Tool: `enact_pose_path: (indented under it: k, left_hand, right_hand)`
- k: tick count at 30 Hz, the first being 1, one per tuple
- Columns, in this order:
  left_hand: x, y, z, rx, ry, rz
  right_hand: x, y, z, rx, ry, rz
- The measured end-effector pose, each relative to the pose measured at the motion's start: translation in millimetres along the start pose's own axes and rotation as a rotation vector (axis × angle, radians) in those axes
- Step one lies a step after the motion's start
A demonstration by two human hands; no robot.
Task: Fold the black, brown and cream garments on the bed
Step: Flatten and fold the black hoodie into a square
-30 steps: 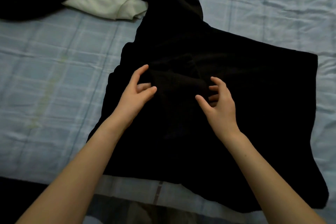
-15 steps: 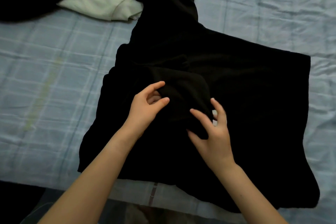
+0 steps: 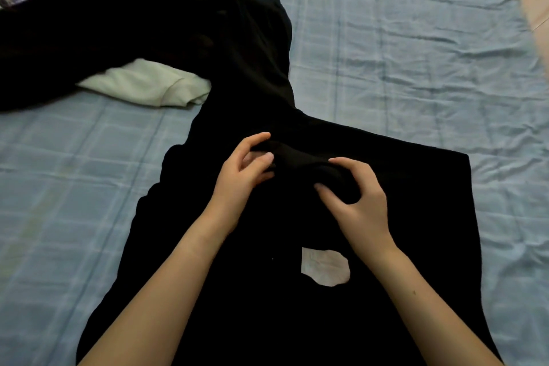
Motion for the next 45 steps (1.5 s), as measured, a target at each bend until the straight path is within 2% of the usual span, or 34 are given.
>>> enact_pose_path:
  k: [2,4,8,10,12,13,15,17,19,21,23,25,30,32,34,36,40,45]
  left_hand:
    - [4,-2,-1,-0.019,-0.058,0.057]
    - [8,-4,-4,0.008,-0.089,-0.005]
    - [9,-7,-25,0.032,-0.044,-0.019]
    - [14,-10,-42,0.018,-0.059,-0.025]
    - [19,-16,-56,-0.023,-0.071,-0.073]
    - [19,-17,-58,-0.005,-0.07,-0.17]
    - [14,-16,-57,0.105,-0.012,-0.417]
    - [8,-18,-56,0.282,0.031,-0.682]
    - [4,-25,-63,0.403,0.026,-1.038]
    - [-2,-40,-75,0.372,-0.019,-1.379]
    - [-10,-61,-87,0.285,-0.083,-1.564]
    - [-16,-77,-92,0.245,-0.104,-1.572]
    - [-16,-80,-94,0.223,-0.154,-1.531]
    - [-20,-71,-95,0.225,-0.22,-1.395]
    - [-35,-50,-100,0.194,-0.25,-1.118]
    - [-62,-20,-111,0.216,-0.134,-0.938]
    - [-129,32,-151,0.276,0.175,-0.821]
    - [-174,54,-203,0.227,0.258,-0.72]
  right_hand:
    - [5,4,-5,-0.024,-0.018,0.006]
    - [9,8,-11,-0.021,-0.018,-0.011]
    - [14,18,-30,-0.005,-0.015,-0.003]
    - [18,24,-46,0.017,0.045,0.006]
    - [20,27,-63,0.12,0.167,-0.108]
    - [20,27,-69,0.161,0.232,-0.147]
    - [23,22,-73,0.085,0.3,-0.025]
    - [40,16,-69,-0.104,0.185,0.191]
    - [70,17,-68,-0.207,-0.04,0.377]
    - [97,28,-78,-0.197,-0.155,0.529]
    - [114,50,-95,-0.093,-0.194,0.626]
    - [123,77,-101,0.0,-0.241,0.722]
    - [127,94,-98,0.023,-0.26,0.779]
    - [129,85,-98,0.069,-0.232,0.758]
    - [137,71,-97,0.162,-0.168,0.674]
    - [150,56,-99,0.191,-0.093,0.6]
    - [186,25,-131,-0.039,-0.032,0.625]
    - [212,7,-205,-0.068,-0.004,0.548]
Point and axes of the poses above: each hand's wrist, its own z-axis away from the middle knuckle, its own x-axis out of the palm, y = z × x, the point moved 3 cm from there along -z, towards the middle knuckle, and after that the axes turned 7 degrees about -z, right-handed, at the moved point
